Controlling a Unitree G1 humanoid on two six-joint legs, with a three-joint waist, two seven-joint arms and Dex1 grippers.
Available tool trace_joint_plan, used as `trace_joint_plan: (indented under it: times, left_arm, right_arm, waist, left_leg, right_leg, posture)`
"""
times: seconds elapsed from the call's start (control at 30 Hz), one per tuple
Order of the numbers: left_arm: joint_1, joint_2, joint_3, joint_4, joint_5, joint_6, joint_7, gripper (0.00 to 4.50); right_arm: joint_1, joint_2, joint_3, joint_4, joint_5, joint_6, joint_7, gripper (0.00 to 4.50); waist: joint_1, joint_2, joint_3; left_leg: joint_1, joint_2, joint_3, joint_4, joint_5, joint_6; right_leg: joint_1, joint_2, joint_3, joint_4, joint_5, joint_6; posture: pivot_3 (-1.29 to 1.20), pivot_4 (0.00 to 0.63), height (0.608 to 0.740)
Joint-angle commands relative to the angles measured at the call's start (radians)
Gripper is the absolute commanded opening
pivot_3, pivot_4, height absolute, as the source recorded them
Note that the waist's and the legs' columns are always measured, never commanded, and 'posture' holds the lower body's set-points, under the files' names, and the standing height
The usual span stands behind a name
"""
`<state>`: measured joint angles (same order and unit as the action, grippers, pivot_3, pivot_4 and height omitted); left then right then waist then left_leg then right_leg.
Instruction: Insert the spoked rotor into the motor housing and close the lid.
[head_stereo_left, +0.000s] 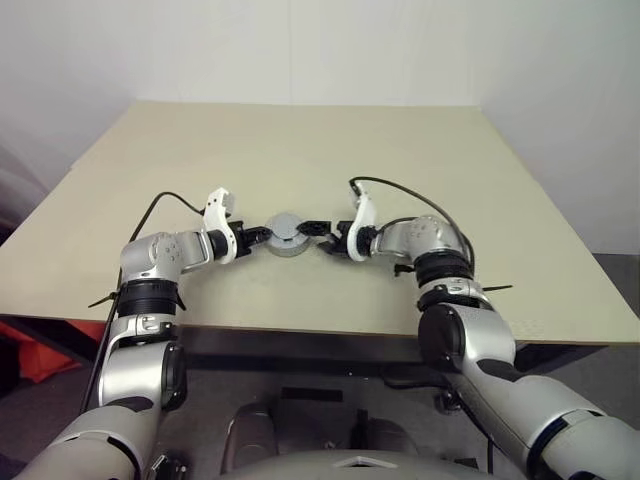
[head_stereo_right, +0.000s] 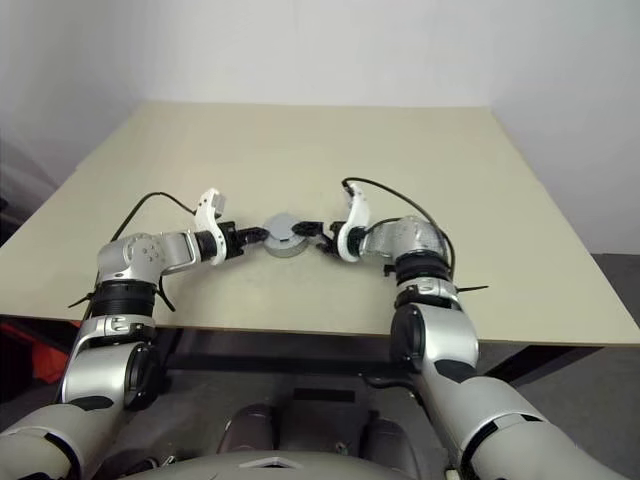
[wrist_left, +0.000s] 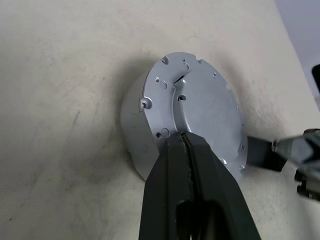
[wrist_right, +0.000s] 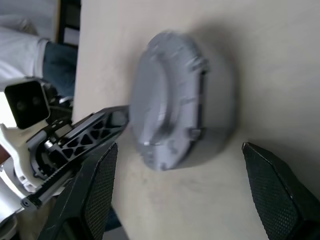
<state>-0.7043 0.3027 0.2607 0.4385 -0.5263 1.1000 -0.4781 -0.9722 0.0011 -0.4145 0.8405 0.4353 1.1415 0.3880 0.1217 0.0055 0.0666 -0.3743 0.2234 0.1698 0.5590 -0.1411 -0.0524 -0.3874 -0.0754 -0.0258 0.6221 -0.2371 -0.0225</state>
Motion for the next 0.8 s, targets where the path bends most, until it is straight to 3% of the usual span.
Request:
trace_joint_plan:
  times: [0.03, 0.53, 0.8]
  left_arm:
    - [0.003, 0.001, -0.014, -0.020, 0.000, 0.005, 0.001, 0.00]
    - [-0.005, 0.016, -0.029, -0.015, 0.004, -0.002, -0.007, 0.00]
    - [-0.003, 0.021, -0.031, -0.016, 0.003, -0.007, -0.008, 0.00]
  right_arm:
    - [-0.024, 0.027, -0.002, 0.022, 0.037, -0.003, -0.003, 4.48]
    - [-0.103, 0.105, -0.099, 0.100, 0.121, -0.137, -0.058, 4.48]
    - [-0.129, 0.137, -0.125, 0.119, 0.149, -0.192, -0.086, 4.48]
  waist:
    - [0.001, 0.000, 0.000]
    - [-0.023, 0.000, 0.000]
    - [-0.018, 0.000, 0.000]
  left_leg:
    - [0.000, 0.000, 0.000, 0.000, 0.000, 0.000]
    - [-0.001, 0.001, 0.000, -0.001, 0.000, 0.000]
    - [-0.010, 0.000, 0.000, -0.001, 0.002, -0.003]
  right_leg:
    - [0.000, 0.000, 0.000, 0.000, 0.000, 0.000]
    - [-0.003, 0.000, 0.000, 0.001, 0.000, 0.001]
    - [-0.010, 0.000, -0.001, 0.001, 0.001, 0.000]
  posture:
    - [0.00, 0.000, 0.740]
    - [0.00, 0.000, 0.740]
    - [0.00, 0.000, 0.740]
